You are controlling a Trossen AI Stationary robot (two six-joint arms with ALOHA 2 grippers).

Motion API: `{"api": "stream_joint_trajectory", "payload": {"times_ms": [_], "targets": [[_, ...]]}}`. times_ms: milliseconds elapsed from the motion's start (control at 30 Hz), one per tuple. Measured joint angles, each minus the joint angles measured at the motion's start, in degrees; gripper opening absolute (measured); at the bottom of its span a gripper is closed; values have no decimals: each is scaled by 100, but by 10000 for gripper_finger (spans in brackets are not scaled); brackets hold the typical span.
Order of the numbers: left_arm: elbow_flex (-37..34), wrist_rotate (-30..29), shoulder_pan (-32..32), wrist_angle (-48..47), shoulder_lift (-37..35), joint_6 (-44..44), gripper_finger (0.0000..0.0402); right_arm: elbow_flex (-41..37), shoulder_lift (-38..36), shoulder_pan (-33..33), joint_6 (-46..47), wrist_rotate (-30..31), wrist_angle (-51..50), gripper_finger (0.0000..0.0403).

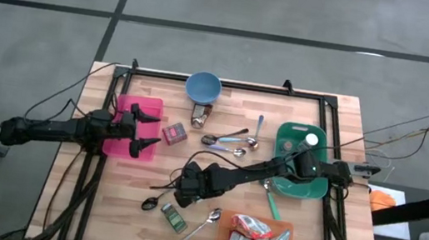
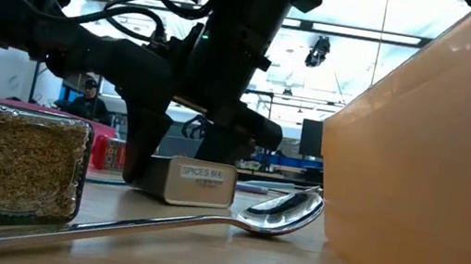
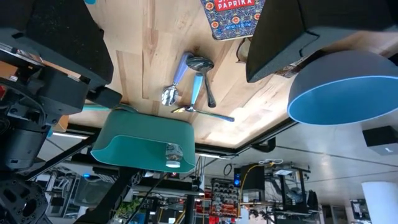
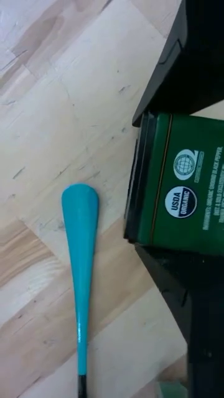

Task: Pick & Place Food Item
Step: Put the green seasoning can into the green bin

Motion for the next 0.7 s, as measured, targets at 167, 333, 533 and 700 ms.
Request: {"api": "stream_joint_trajectory", "payload": {"times_ms": [167,333,533,700], "targets": [[0,0,-2,-1,0,0,372,-48,-7,2,179,8,17,270],[0,0,0,0,0,0,372,-14,-4,2,128,10,-11,284],[0,0,0,0,0,0,372,32,-13,4,-19,125,-42,269],[0,0,0,-1,0,0,372,31,-161,18,-78,330,-52,284]]}}
